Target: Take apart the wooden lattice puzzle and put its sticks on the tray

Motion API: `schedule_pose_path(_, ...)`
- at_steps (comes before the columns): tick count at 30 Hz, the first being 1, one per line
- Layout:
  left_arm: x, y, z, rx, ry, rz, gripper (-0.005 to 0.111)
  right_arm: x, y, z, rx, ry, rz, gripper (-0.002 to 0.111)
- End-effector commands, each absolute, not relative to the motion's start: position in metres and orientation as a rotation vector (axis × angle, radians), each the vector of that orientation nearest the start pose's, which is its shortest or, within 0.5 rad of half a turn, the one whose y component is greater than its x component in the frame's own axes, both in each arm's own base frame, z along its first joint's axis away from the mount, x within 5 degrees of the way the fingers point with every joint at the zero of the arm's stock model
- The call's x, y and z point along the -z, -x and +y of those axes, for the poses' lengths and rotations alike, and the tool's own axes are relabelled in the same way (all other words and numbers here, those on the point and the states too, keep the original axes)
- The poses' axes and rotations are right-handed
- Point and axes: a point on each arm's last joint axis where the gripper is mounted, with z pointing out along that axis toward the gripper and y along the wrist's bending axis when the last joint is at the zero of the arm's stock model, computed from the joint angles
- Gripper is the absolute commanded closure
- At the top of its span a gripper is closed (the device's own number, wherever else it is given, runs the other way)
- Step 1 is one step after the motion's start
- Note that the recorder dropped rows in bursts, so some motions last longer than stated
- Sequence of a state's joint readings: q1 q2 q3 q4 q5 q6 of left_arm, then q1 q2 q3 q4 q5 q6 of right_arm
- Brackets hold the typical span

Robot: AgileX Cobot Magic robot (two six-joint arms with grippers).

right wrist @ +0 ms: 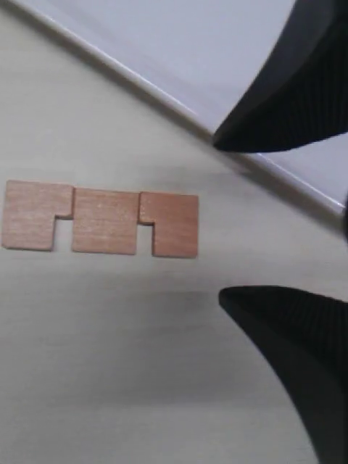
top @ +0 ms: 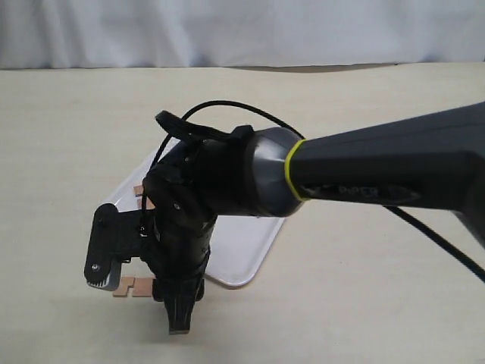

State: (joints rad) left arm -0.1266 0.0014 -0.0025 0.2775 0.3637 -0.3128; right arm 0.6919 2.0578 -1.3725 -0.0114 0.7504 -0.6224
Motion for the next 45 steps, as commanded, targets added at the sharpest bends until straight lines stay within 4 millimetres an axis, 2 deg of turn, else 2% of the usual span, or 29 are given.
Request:
schedule_pose_path(1, -0.182, -0.054, 0.002, 0.044, -0.004, 1.827, 0.107, -0.134, -0.315, 0.259, -0.024, 1.818, 2.286, 0.055)
schedule_pose_path(6, -0.182, -0.054, 0.002, 0.044, -0.004, 1.827, 0.107, -0.12, -0.322, 0.266, -0.026, 1.846, 2.299, 0.055)
schedule_pose_path(16, -0.182, -0.054, 0.002, 0.044, -0.004, 1.827, 0.107, -0.11, -0.329, 0.273, -0.047, 1.869, 2.357, 0.055)
schedule_pose_path(18, -0.182, -0.054, 0.002, 0.044, -0.004, 1.827, 0.107, -0.11, -0.329, 0.274, -0.048, 1.872, 2.355, 0.063)
schedule_pose_path(22, -0.182, -0.054, 0.002, 0.044, -0.004, 1.827, 0.107, -0.113, -0.329, 0.274, -0.047, 1.906, 2.345, 0.103)
schedule_pose_path(27, -0.182, -0.054, 0.002, 0.044, -0.004, 1.827, 0.107, -0.131, -0.329, 0.277, -0.083, 1.879, 2.351, 0.104)
schedule_pose_path(30, -0.182, -0.054, 0.002, 0.044, -0.002, 1.832, 0.107, -0.154, -0.331, 0.279, -0.087, 1.824, 2.288, 0.104)
schedule_pose_path(34, -0.182, -0.054, 0.002, 0.044, -0.002, 1.832, 0.107, -0.187, -0.337, 0.273, -0.092, 1.673, 2.25, 0.104)
schedule_pose_path(37, -0.182, -0.054, 0.002, 0.044, -0.002, 1.832, 0.107, -0.2, -0.349, 0.259, -0.105, 1.478, 2.302, 0.104)
schedule_pose_path(40, -0.182, -0.054, 0.002, 0.044, -0.002, 1.832, 0.107, -0.198, -0.366, 0.24, -0.132, 1.22, 2.421, 0.104)
schedule_pose_path(42, -0.182, -0.054, 0.002, 0.044, -0.002, 1.832, 0.107, -0.188, -0.376, 0.228, -0.148, 1.055, 2.516, 0.104)
schedule_pose_path(45, -0.182, -0.054, 0.002, 0.044, -0.002, 1.832, 0.107, -0.168, -0.388, 0.213, -0.129, 0.901, 2.622, 0.104)
